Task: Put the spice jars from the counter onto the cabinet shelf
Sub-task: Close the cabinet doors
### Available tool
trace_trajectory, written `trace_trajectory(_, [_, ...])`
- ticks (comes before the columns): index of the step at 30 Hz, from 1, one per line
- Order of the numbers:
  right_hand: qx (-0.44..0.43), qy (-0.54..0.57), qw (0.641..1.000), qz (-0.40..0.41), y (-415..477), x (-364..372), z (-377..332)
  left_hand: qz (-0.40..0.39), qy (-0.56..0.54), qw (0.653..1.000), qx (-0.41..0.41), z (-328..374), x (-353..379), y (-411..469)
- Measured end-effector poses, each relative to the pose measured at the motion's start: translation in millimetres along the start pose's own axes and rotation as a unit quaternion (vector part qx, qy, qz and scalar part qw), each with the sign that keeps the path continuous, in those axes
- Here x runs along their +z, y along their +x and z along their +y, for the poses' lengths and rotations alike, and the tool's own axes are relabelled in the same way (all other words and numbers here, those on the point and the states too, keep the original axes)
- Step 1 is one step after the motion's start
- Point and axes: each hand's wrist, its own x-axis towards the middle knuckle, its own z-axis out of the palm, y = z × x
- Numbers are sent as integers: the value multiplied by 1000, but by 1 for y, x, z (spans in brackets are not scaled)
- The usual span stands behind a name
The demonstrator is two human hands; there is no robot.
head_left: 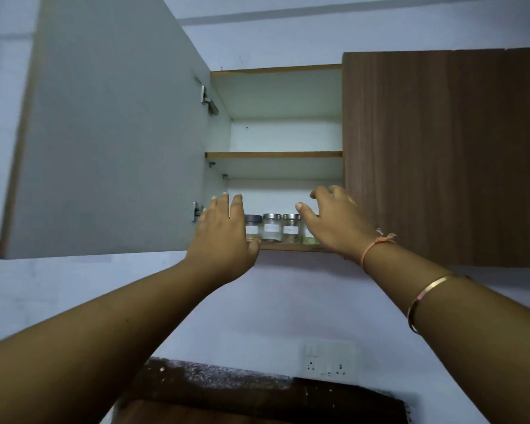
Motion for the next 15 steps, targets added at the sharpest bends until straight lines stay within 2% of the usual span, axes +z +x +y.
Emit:
trace_trajectory(8, [-49,29,997,-56,-13,1,-101,32,77,992,-98,-74,-72,-21])
trace_trajectory(15, [-41,90,991,-87,-9,16,-206,46,115,983,-133,-152,-116,-45])
